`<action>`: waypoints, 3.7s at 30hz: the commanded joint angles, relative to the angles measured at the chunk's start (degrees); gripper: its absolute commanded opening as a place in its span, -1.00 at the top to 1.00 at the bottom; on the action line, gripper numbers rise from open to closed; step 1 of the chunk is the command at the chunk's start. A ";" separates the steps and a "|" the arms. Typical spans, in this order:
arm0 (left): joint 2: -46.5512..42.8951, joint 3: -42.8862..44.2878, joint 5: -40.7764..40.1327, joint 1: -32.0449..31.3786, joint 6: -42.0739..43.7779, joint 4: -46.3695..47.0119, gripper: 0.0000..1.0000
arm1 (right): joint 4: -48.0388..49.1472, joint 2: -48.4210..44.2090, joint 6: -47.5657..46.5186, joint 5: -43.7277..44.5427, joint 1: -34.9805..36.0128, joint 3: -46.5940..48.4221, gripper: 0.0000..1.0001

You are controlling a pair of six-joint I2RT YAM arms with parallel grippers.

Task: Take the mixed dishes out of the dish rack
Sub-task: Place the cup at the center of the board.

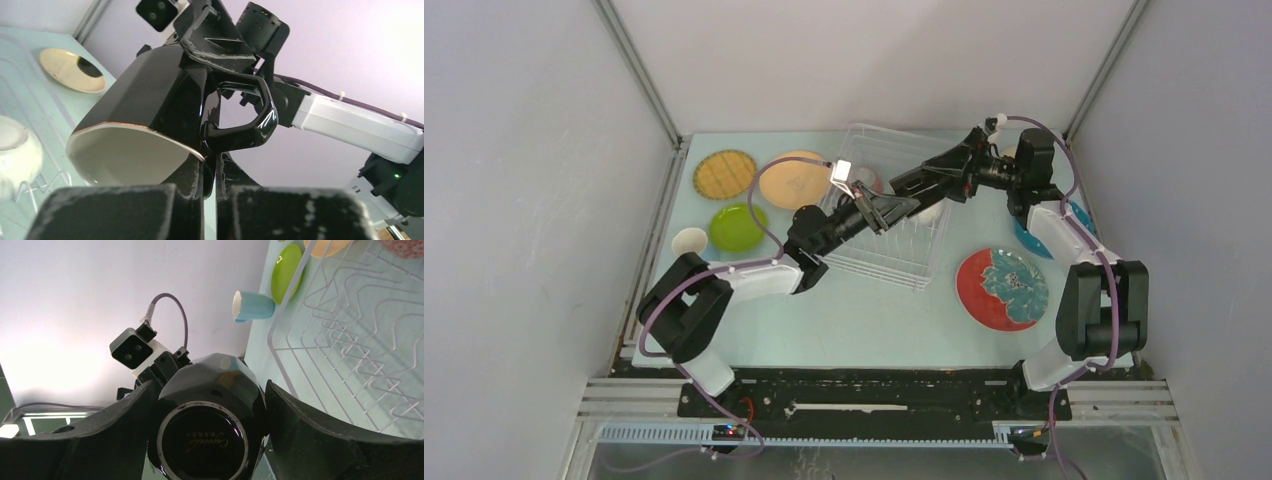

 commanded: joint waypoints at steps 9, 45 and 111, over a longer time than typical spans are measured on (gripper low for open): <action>-4.48 -1.10 -0.64 1.33 1.55 6.38 1.00 | 8.91 -3.95 0.60 -5.60 0.65 -1.55 0.01; -56.10 -5.97 -14.96 11.41 31.23 -83.21 1.00 | 13.09 -4.50 -4.58 -8.53 -0.03 -3.93 -0.89; -39.50 2.95 -23.58 26.18 47.88 -98.88 -0.10 | 11.32 -0.24 -6.65 -8.71 -0.52 -3.89 -0.89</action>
